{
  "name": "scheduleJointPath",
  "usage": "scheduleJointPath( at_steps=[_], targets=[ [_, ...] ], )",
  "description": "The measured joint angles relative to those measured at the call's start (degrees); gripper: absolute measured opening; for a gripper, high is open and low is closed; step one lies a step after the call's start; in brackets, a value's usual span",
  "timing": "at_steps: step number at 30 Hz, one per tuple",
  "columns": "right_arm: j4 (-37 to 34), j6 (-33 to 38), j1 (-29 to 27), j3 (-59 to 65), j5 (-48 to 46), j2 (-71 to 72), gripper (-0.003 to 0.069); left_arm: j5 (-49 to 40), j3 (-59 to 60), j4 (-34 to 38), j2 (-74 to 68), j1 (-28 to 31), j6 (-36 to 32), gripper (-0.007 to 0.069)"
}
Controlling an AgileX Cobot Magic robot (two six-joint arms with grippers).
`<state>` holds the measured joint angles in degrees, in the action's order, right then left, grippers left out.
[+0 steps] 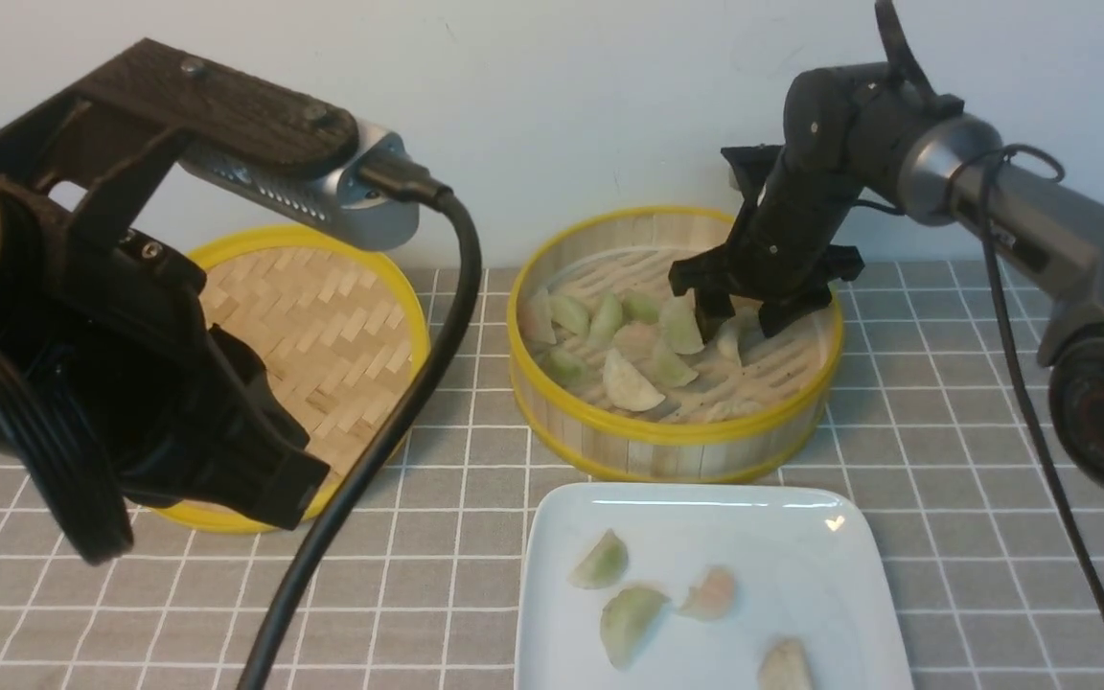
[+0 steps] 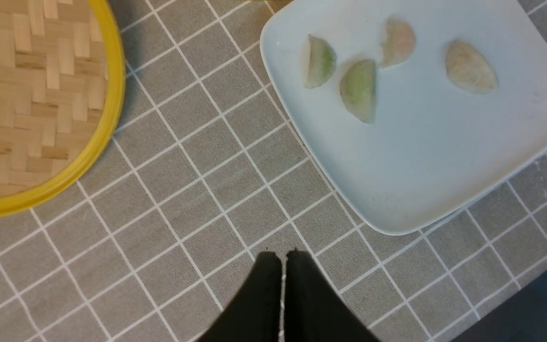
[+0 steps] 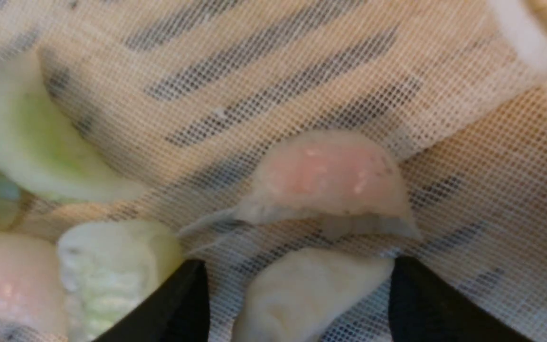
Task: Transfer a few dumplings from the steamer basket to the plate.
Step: Use the right arm to grab a dumpling from inside the steamer, then use the right arm to put the dumpling into the plate
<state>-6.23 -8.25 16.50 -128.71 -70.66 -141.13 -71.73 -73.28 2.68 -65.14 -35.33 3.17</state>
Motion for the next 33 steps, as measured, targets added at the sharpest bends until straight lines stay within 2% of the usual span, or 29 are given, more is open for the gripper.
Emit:
scheduleJointPath(
  at_steps=[1, 5, 12, 15, 17, 22, 24, 27, 29, 32, 33],
  targets=[
    [0.2, -0.1, 0.0, -0.1, -0.1, -0.1, 0.0424, 0.0, 0.0, 0.0, 0.0, 0.0, 0.0, -0.0005],
    [0.5, 1.0, -0.3, -0.1, -0.3, 0.0, 0.0176, 0.0, 0.0, 0.0, 0.0, 0.0, 0.0, -0.0005],
    [-1.3, 2.4, -0.4, 0.4, -0.6, 3.8, 0.0199, 0.0, 0.0, 0.0, 0.0, 0.0, 0.0, -0.0005],
    [-2.7, 2.9, 1.0, 6.7, -0.1, 15.3, 0.0199, 0.0, 0.0, 0.0, 0.0, 0.0, 0.0, -0.0005],
    [-3.2, 3.7, 3.5, 14.5, 0.1, 24.5, 0.0199, 0.0, 0.0, 0.0, 0.0, 0.0, 0.0, -0.0005],
    [-3.2, 5.1, 9.6, 33.4, -0.1, 34.9, 0.0199, 0.1, 0.0, 0.0, 0.0, 0.0, 0.0, -0.0005],
    [-2.3, 5.6, 12.1, 41.9, 0.4, 36.4, 0.0199, 0.2, 0.0, 0.0, 0.0, 0.0, 0.0, -0.0005],
    [-0.5, 4.8, 13.0, 50.6, 3.6, 36.0, 0.0201, 0.2, 0.0, 0.0, 0.0, 0.0, 0.0, -0.0005],
    [0.5, 4.0, 13.0, 52.7, 4.7, 35.7, 0.0218, 0.2, 0.0, 0.0, 0.0, 0.0, 0.0, -0.0005],
    [1.6, 1.8, 13.0, 55.2, 6.2, 35.4, 0.0347, 0.4, 0.0, 0.1, 0.0, 0.0, 0.0, -0.0005],
    [1.6, 1.6, 13.0, 55.3, 6.3, 35.4, 0.0347, 0.5, 0.0, 0.1, 0.0, 0.0, 0.0, -0.0005]
  ],
)
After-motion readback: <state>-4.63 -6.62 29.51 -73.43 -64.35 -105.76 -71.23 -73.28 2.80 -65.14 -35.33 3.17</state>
